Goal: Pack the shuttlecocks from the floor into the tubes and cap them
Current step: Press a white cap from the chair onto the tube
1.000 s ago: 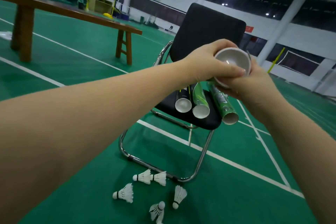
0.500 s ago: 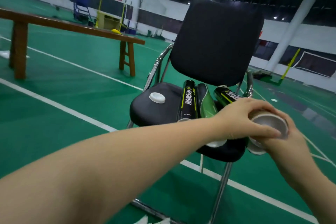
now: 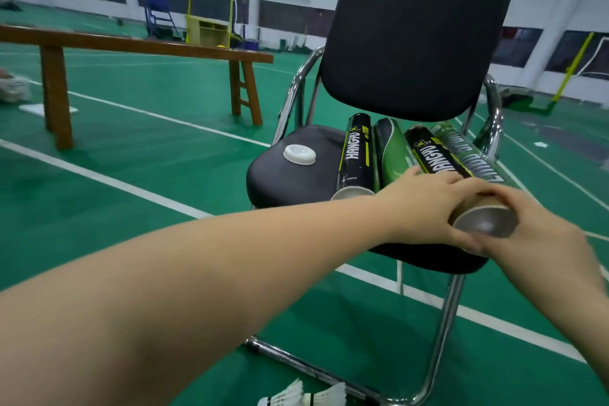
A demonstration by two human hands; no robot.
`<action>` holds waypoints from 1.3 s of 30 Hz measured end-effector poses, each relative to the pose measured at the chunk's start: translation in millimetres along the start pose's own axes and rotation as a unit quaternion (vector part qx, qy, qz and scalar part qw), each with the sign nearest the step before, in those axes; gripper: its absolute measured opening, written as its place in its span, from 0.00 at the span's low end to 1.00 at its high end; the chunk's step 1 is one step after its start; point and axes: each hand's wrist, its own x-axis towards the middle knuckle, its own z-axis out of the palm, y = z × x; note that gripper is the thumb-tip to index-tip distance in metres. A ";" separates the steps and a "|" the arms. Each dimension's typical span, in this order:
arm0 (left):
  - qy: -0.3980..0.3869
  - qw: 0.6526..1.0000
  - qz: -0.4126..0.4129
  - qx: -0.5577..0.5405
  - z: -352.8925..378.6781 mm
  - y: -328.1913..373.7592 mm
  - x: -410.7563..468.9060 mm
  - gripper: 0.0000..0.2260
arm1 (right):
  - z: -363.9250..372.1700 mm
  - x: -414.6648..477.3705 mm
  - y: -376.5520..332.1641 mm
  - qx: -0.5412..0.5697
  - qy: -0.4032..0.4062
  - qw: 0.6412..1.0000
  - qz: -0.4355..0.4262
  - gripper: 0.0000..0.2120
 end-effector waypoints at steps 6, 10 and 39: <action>-0.044 0.997 -0.008 0.069 -1.5 -5.9 -2.9 0.37 | 14.7 -0.6 2.9 -0.100 0.006 0.995 -0.004 0.27; -0.071 0.991 -0.004 0.111 -8.7 -3.4 -1.4 0.34 | 19.4 4.1 2.1 -0.101 0.011 0.995 0.000 0.27; -0.075 0.992 0.003 0.105 18.3 29.8 47.4 0.48 | 6.0 19.7 47.9 -0.110 -0.114 0.986 0.046 0.51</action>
